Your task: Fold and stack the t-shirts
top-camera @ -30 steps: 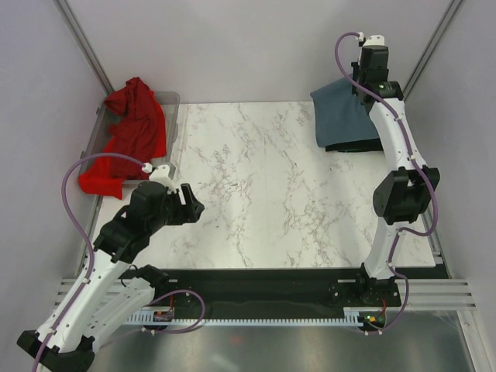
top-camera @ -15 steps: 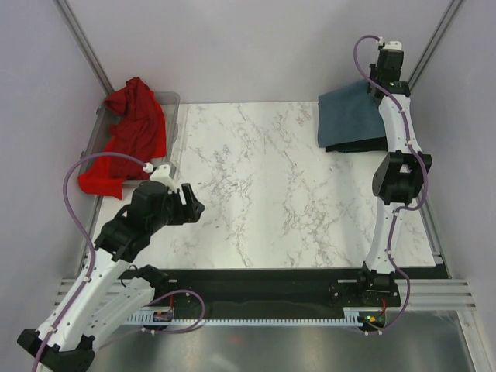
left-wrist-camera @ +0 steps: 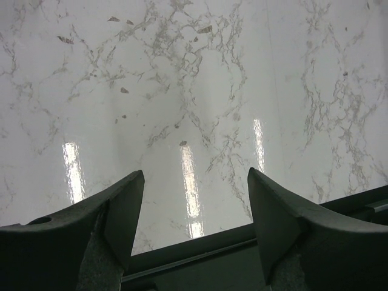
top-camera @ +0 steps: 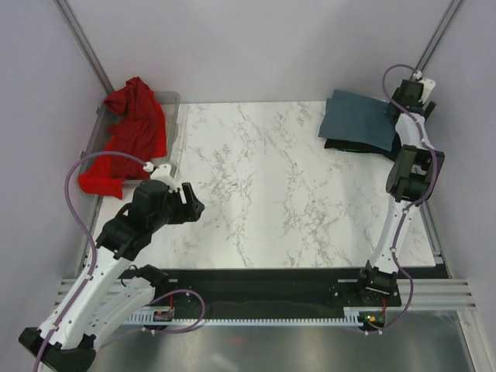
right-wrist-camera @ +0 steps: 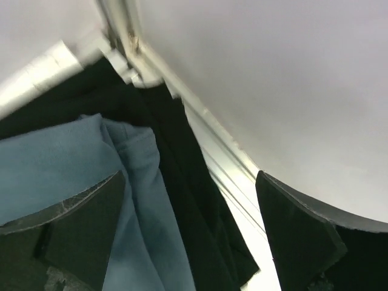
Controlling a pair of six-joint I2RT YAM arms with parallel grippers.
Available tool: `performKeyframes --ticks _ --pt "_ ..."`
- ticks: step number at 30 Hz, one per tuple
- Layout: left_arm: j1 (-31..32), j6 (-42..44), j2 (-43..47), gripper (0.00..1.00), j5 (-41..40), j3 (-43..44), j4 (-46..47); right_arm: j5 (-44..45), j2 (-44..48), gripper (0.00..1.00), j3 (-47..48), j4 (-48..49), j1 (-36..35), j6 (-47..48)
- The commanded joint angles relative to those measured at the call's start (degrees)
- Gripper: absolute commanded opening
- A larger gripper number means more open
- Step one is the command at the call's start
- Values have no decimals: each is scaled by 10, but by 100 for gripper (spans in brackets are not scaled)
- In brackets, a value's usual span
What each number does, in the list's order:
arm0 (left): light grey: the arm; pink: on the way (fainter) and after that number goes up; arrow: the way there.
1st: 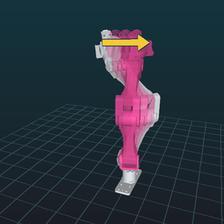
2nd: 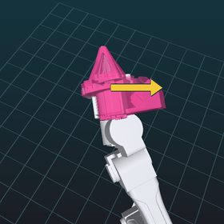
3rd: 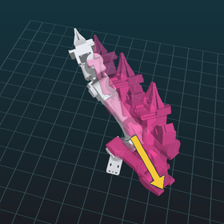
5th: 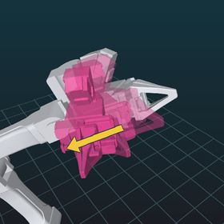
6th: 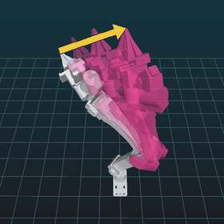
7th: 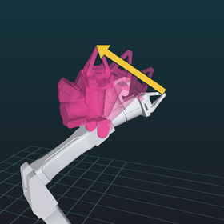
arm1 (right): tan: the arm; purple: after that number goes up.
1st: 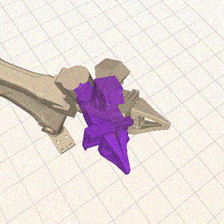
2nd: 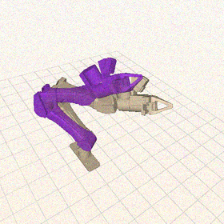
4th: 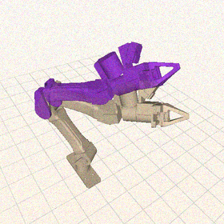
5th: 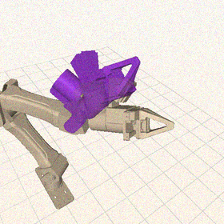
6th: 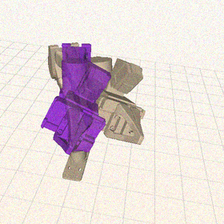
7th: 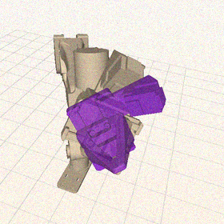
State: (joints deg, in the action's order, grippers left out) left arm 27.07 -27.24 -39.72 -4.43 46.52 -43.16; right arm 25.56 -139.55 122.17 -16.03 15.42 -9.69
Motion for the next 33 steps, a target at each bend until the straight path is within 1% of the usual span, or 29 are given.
performKeyframes --ticks 1,3,6,8,9,12,13,14,15,16,17,18,19,20,21,22,23,26,29,31,32,33 --pt "-3 25 3 76 -8 2 18 9 169 96 -9 33 4 -73" --pt "-4 25 5 77 -10 2 18 -4 233 98 -24 28 0 -101" --pt "-4 24 11 77 -15 1 18 -26 305 98 -25 8 -18 -134" --pt "-4 24 16 78 -16 1 17 -35 362 98 -39 -13 -42 -158" --pt "-4 24 16 78 -16 1 18 -53 383 98 -50 -18 -52 -165" --pt "-4 25 19 79 -14 1 18 -83 465 98 -112 -45 -107 -199" --pt "-4 25 19 80 -13 1 18 -104 488 98 -138 -50 -149 -199" --pt "-4 25 19 80 -14 1 18 -95 542 98 -202 -51 -183 -198" --pt "-4 25 19 80 -13 1 18 -90 571 98 -240 -48 -215 -193" --pt "-4 25 19 80 -13 1 18 -71 599 98 -277 -50 -276 -192" --pt "-4 25 20 80 -14 1 18 -54 659 98 -363 -51 -307 -197" --pt "-3 25 22 80 -14 1 18 -40 690 98 -408 -51 -333 -228" --pt "-4 24 21 80 -14 1 18 -33 720 98 -453 -55 -374 -247" --pt "-3 25 25 80 -12 1 18 -33 779 98 -540 -58 -391 -265" --pt "-3 24 26 80 -12 1 18 -38 805 98 -581 -63 -404 -317" --pt "-3 25 28 80 -10 2 18 -53 827 98 -618 -71 -418 -330" --pt "-3 25 30 80 -9 2 18 -114 856 98 -682 -70 -420 -334" --pt "-3 25 37 80 -5 1 18 -180 886 98 -763 -73 -445 -315" --pt "-4 25 38 80 -7 1 18 -198 928 98 -823 -66 -470 -332" --pt "-3 25 38 80 -7 2 18 -227 948 98 -859 -24 -485 -356" --pt "-4 25 38 80 -7 1 18 -234 965 98 -900 -3 -491 -376" --pt "-4 25 39 80 -8 1 18 -235 974 98 -922 16 -497 -386"
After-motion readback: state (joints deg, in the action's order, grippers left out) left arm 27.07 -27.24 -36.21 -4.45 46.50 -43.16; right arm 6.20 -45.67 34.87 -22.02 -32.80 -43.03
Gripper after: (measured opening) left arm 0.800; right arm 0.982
